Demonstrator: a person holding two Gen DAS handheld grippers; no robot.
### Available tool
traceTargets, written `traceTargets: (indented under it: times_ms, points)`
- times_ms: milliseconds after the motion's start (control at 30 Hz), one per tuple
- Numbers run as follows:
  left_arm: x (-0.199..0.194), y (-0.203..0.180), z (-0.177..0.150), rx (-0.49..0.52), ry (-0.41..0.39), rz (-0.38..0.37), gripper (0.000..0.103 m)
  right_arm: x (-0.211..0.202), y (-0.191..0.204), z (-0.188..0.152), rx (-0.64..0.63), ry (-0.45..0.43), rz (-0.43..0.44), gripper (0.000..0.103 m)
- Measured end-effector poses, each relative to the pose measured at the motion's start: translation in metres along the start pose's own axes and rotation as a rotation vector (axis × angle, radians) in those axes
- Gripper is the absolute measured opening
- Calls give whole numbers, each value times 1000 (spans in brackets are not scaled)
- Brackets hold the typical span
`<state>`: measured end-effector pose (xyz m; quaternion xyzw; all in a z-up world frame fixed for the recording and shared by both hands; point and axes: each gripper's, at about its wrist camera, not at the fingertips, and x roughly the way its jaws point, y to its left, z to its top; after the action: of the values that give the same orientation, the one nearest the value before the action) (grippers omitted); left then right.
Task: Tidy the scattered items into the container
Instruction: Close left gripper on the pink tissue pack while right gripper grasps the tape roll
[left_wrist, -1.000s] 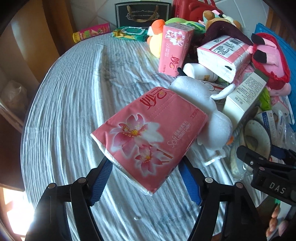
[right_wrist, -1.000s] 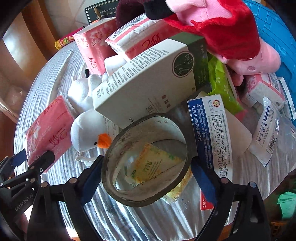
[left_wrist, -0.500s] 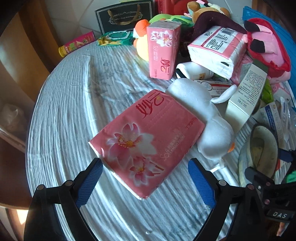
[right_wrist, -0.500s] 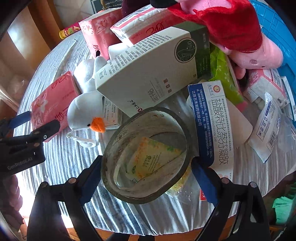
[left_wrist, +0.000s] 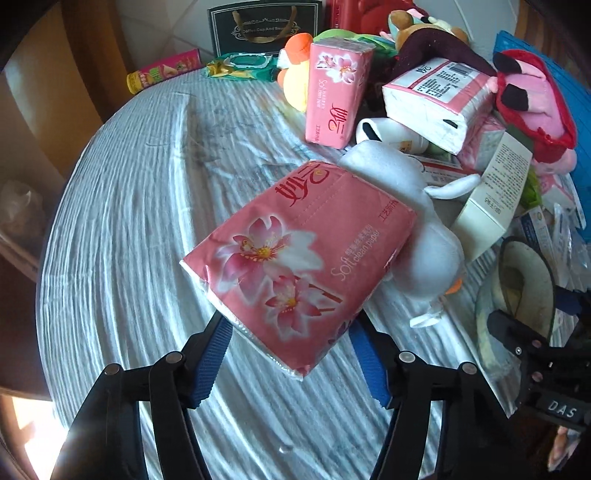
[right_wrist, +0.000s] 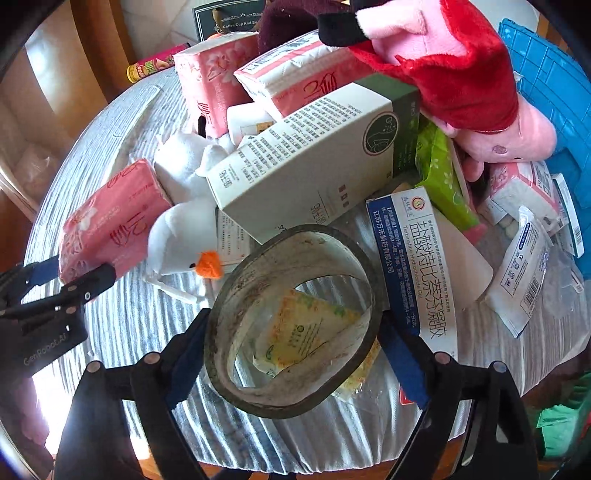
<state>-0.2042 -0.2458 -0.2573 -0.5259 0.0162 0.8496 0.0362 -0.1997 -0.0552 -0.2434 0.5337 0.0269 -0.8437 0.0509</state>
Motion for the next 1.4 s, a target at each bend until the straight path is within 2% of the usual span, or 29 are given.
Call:
traceTargets:
  times_ms: [100, 133, 167, 200, 300, 333, 367, 433, 533, 600, 867, 967, 1133, 1233, 1400]
  points:
    - [-14, -5, -16, 1, 32, -44, 50, -12, 4, -4, -45, -10, 42, 88]
    - [-17, -8, -22, 15, 47, -54, 50, -11, 5, -5, -53, -3, 47, 88]
    - [-20, -12, -27, 34, 53, -42, 54, -10, 5, -7, -60, 6, 50, 88]
    - [-24, -15, -31, 53, 55, -28, 64, -8, 6, -8, -67, 14, 53, 88]
    - [-42, -19, -34, 91, 1, 28, 77, -6, -1, -16, -48, 22, 54, 88]
    - [-47, -18, -29, 99, -20, 24, 82, -12, 1, -19, -46, 17, 55, 88]
    - [-52, -17, -25, 108, -41, 21, 91, -14, -2, -19, -43, 13, 60, 88]
    - [-54, -16, -13, 122, -61, 24, 97, -17, -2, -19, -35, 9, 76, 88]
    - [-42, -17, 1, 156, -51, 26, 98, -20, 5, -15, -39, -4, 73, 87]
    - [-31, -18, 7, 189, -43, 27, 98, -23, -5, -26, -13, 6, 55, 86]
    - [30, -28, 20, 315, 81, 1, 98, 3, -3, -28, 103, 45, -44, 85]
    - [42, -22, 20, 287, 100, -27, 96, 9, -4, -27, 155, 45, -80, 85]
    - [38, -17, 20, 269, 66, -66, 90, 14, -3, -25, 197, 43, -108, 82]
    - [22, -13, 19, 266, 34, -71, 90, -2, -3, -25, 202, 7, -99, 81]
    - [-24, -4, 28, 248, -67, -80, 90, -43, -7, -22, 197, -70, -89, 80]
